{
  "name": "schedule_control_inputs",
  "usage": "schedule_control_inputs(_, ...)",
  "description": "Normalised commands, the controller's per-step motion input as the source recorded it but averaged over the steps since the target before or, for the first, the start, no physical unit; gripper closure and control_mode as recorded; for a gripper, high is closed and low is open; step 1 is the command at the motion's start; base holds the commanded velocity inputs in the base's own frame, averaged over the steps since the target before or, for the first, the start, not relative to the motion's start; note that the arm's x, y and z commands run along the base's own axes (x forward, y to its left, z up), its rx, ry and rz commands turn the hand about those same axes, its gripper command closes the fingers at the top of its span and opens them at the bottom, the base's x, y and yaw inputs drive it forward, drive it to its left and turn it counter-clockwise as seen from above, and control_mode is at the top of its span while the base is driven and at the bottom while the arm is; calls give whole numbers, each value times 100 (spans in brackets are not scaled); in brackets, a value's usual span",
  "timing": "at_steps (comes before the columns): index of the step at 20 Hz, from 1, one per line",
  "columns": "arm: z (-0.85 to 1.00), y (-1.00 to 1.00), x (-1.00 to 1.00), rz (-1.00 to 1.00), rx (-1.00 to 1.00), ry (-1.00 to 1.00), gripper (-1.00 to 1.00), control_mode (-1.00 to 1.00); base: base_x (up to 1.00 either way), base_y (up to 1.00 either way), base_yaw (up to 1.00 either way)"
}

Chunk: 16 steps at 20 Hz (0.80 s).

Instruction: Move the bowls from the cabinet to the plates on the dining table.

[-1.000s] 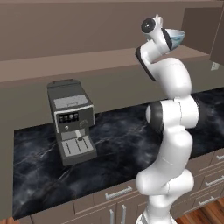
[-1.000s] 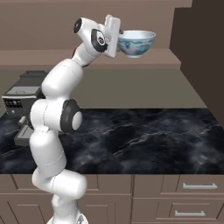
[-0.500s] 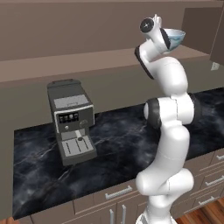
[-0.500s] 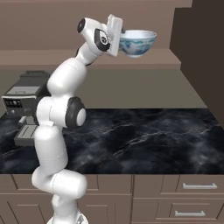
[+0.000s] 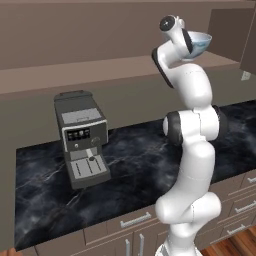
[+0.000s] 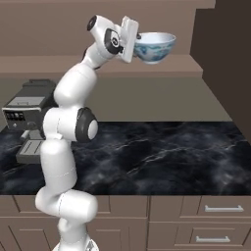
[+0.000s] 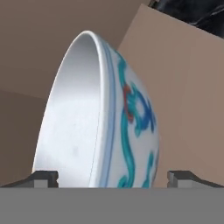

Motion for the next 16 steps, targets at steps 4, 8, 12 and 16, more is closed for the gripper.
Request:
schedule_control_inputs(4,-41,-9,-17,-2,6,10,-100,-100,0,0,0)
schedule_control_inputs(8,-40,-13,-14,-1,7,9,-100,-100,0,0,0)
schedule_control_inputs(12,-32,-6,-9,0,6,4,-100,-100,0,0,0)
schedule_control_inputs(16,-22,-3,-1,1,2,1,-100,-100,0,0,0)
